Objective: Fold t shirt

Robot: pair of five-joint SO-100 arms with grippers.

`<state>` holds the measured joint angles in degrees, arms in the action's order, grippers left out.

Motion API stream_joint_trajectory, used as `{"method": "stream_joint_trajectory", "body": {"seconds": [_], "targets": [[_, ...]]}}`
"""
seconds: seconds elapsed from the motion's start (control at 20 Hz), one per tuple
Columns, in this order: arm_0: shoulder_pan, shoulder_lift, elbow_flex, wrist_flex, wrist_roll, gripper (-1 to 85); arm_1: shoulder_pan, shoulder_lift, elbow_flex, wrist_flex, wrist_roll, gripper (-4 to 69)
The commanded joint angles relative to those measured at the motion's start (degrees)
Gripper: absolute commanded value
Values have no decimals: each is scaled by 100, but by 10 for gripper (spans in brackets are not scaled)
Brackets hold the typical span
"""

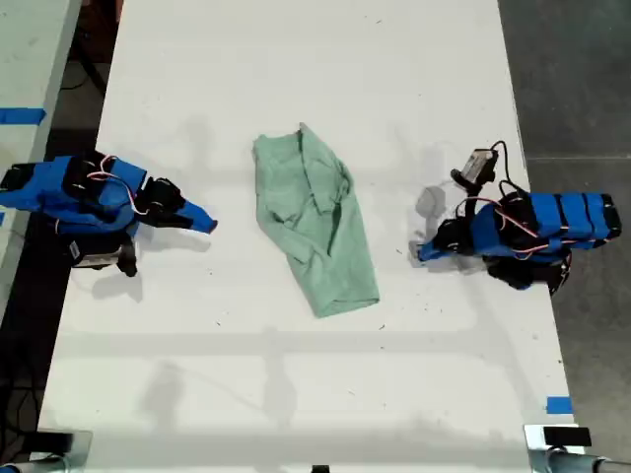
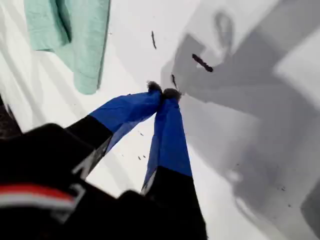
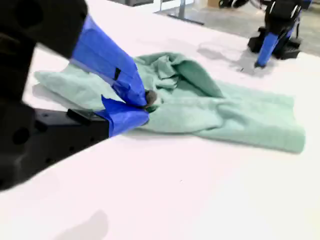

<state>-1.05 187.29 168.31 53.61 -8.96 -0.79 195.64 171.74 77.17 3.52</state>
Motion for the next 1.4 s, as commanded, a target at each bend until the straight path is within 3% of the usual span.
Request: {"method": "stream_joint_trajectory", "body": {"seconds": [0.0, 0.1, 0.25, 0.3, 0.4, 0.65, 0.8, 1.05, 1.1, 1.2, 1.35], "targets": [[624, -4219, -2786, -686, -167, 0, -343, -993, -729, -1362, -176, 6], [914, -6539, -4913, -413, 9, 19, -483, -2435, -1274, -2197, -299, 9], [984, -8789, -6935, -281, 404, 141, -782, -5432, -3208, -2215, -404, 80], [984, -9334, -7418, -246, 492, 158, -853, -6240, -3841, -2136, -457, 147], [1046, -10257, -8306, -220, 571, 168, -967, -7374, -4781, -2013, -483, 181], [1134, -12401, -10890, 378, 703, 172, -1090, -8112, -5528, -1934, -536, 186], [1046, -12867, -11092, 237, 650, 175, -1151, -8104, -5590, -1898, -562, 187], [888, -13632, -11188, 0, 598, 156, -1310, -8279, -5634, -2004, -571, 186], [879, -13729, -11197, -18, 633, 137, -1345, -8394, -5687, -2021, -562, 187], [905, -13781, -11206, -70, 686, -1, -1397, -8640, -5845, -2021, -545, 188], [940, -13729, -11206, 0, 712, -1, -1415, -9062, -6152, -2057, -606, 190]]}}
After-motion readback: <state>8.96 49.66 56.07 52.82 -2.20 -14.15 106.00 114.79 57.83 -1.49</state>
